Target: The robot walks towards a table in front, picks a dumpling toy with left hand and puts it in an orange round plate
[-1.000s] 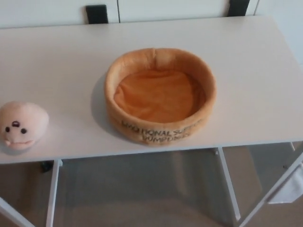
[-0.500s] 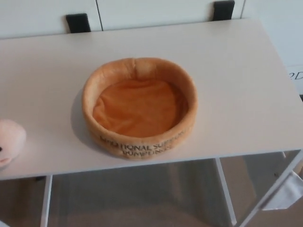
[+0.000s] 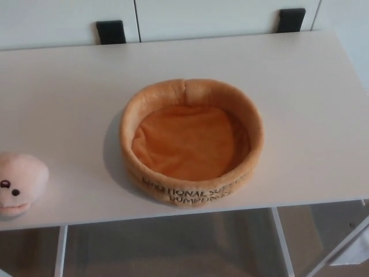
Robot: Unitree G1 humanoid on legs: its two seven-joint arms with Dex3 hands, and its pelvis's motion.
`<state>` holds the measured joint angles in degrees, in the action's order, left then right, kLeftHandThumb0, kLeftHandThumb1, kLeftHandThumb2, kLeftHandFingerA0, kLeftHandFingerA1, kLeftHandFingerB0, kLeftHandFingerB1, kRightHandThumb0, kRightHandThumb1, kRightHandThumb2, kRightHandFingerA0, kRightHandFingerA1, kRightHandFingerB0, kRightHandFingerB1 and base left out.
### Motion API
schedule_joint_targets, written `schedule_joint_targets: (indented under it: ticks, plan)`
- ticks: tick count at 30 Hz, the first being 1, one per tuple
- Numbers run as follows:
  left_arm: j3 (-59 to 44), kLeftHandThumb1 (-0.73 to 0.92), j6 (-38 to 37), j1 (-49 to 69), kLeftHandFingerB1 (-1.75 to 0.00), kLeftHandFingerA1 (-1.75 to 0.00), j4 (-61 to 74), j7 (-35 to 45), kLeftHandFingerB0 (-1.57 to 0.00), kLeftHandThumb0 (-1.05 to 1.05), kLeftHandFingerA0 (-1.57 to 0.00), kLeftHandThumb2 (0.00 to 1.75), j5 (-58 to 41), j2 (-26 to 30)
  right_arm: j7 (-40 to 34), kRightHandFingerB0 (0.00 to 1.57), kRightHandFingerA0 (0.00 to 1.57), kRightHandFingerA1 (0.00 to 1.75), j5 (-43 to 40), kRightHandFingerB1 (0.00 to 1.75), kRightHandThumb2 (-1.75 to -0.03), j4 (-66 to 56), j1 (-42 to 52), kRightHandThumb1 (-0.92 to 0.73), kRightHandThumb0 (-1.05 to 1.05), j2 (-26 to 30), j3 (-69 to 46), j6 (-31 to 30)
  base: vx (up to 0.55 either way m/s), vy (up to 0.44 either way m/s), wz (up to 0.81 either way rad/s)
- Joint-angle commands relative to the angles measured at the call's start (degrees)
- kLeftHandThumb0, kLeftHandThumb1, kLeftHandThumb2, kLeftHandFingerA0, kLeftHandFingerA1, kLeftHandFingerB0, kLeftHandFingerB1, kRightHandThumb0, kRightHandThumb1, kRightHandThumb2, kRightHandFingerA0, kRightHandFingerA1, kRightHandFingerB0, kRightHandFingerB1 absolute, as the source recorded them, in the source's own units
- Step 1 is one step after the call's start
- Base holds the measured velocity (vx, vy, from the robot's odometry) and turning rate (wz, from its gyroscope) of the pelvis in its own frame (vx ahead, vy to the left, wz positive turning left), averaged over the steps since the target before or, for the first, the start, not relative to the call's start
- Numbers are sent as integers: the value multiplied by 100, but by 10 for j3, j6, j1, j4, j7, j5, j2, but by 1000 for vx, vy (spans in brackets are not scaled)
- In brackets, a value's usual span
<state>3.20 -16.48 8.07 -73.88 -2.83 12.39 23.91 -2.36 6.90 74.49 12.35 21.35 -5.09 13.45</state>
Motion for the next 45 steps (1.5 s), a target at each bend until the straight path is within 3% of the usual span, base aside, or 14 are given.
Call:
schedule_joint_targets:
  ticks: [1,9,10,13,15,16,17,22,27,34,35,40,41,45]
  plan:
    - [-3,62,-7,0,-39,-67,4,-4,-35,-15,-73,58,0,4,-11,52,65,46,5,41,-55,2,2,-52,0,12,0,5,0,0,0]
    - [-30,60,-39,-6,-41,-86,27,2,-38,-12,-74,57,-25,0,-6,51,61,45,-3,40,-55,18,-16,-52,-3,10,-11,-6,0,0,0]
    - [-34,60,-44,-6,-41,-73,31,5,-37,-12,-72,57,-26,-2,-6,52,63,46,-3,41,-55,17,-15,-53,-2,11,-12,-6,0,0,0]
    - [-39,60,-50,-5,-41,-73,36,8,-37,-12,-72,57,-27,-5,-6,52,63,46,-4,41,-55,16,-13,-53,-2,12,-14,-6,0,0,0]
    - [-52,58,-75,4,-41,-54,69,35,-37,-16,-58,57,-47,-9,1,50,62,46,-15,40,-55,16,-10,-52,0,12,-24,-5,0,0,0]
    - [-55,39,-78,8,-54,-65,78,40,-26,-14,-50,85,-51,-10,2,50,61,45,-16,40,-55,16,-10,-52,-1,12,-25,-6,0,0,0]
    - [-57,39,-78,10,-54,-65,83,43,-26,-14,-50,85,-52,-9,2,50,61,45,-15,40,-55,16,-10,-52,-1,12,-26,-6,0,0,0]
    - [-80,38,-82,96,-53,-58,254,67,-25,-16,-31,86,-76,4,-3,52,65,47,-10,41,-55,19,-11,-52,-1,10,-28,-3,0,0,0]
    - [-111,38,-62,194,-53,-58,446,88,-24,-17,-30,86,-106,14,-3,52,64,47,-10,41,-55,16,-11,-52,0,10,-29,-2,0,0,0]
    - [-235,34,-167,367,-51,-58,697,123,-14,-14,-25,83,-185,43,1,52,62,45,-10,41,-55,15,-14,-52,-3,16,-29,-8,0,0,0]
    - [-288,47,-161,398,-34,-46,764,142,-23,-23,-25,58,-231,50,0,52,61,45,-9,41,-55,14,-12,-52,-3,16,-28,-6,0,0,0]
    - [-422,50,-125,387,-33,-44,905,159,-22,-32,-36,61,-330,85,3,52,62,45,-15,41,-55,16,-19,-53,-2,17,-35,-11,0,0,0]
    - [-457,46,-115,359,-46,-51,925,154,-18,-36,-19,64,-333,108,3,53,62,45,-15,41,-55,16,-16,-52,-2,18,-35,-10,0,0,0]
    - [-508,46,-89,327,-46,-51,957,155,-18,-36,-19,64,-339,134,3,53,62,45,-15,41,-55,17,-9,-52,-2,18,-35,-7,0,0,0]
